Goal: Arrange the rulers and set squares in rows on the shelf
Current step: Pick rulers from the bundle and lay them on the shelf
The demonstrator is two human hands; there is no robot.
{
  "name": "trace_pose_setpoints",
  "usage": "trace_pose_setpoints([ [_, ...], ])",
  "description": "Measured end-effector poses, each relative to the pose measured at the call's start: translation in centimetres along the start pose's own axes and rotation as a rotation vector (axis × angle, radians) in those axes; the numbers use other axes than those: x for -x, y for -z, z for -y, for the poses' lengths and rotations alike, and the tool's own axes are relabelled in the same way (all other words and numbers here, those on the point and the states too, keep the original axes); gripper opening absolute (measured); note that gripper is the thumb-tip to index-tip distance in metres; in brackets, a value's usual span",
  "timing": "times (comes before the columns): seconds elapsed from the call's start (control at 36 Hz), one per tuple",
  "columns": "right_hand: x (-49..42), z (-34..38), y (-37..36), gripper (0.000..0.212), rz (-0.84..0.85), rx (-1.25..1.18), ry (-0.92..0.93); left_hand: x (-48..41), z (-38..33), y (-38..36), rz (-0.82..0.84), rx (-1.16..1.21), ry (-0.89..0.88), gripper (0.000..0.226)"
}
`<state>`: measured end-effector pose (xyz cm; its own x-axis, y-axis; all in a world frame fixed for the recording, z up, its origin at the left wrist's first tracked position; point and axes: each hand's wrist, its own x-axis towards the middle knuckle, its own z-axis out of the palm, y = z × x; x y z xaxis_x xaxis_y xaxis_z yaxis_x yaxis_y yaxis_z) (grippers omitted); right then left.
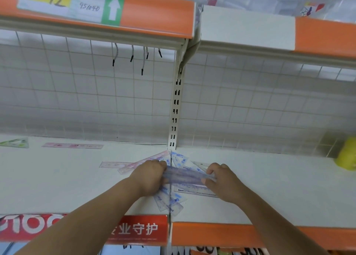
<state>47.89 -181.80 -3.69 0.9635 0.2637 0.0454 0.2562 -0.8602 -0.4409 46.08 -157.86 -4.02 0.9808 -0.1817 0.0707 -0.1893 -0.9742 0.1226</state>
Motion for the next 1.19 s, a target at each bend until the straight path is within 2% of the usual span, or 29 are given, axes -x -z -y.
trace_pose_setpoints([
  [0.08,0.1,-0.3,-0.1,0.022,0.015,-0.024,0.017,0.2,-0.1,0.0,0.019,0.025,-0.024,0.034],
  [0.25,0.2,-0.4,-0.2,0.024,0.009,-0.004,0.031,0.4,-0.7,-0.1,0.031,0.052,-0.051,0.034],
  [0.56,0.0,0.1,-0.1,0.027,-0.005,0.08,0.019,0.8,-1.1,-0.1,-0.013,-0.17,-0.049,0.026],
  [0.72,0.0,0.4,0.3,0.031,-0.072,0.042,0.031,1.2,0.0,0.8,0.003,-0.225,0.011,0.03],
  [1.06,-0.3,3.2,-0.1,0.033,-0.043,0.072,0.116,4.0,1.9,1.9,0.006,-0.208,0.081,0.032],
  [1.19,-0.7,5.4,-0.8,0.032,-0.017,0.076,0.177,6.0,3.1,2.6,0.001,-0.216,0.149,0.025],
])
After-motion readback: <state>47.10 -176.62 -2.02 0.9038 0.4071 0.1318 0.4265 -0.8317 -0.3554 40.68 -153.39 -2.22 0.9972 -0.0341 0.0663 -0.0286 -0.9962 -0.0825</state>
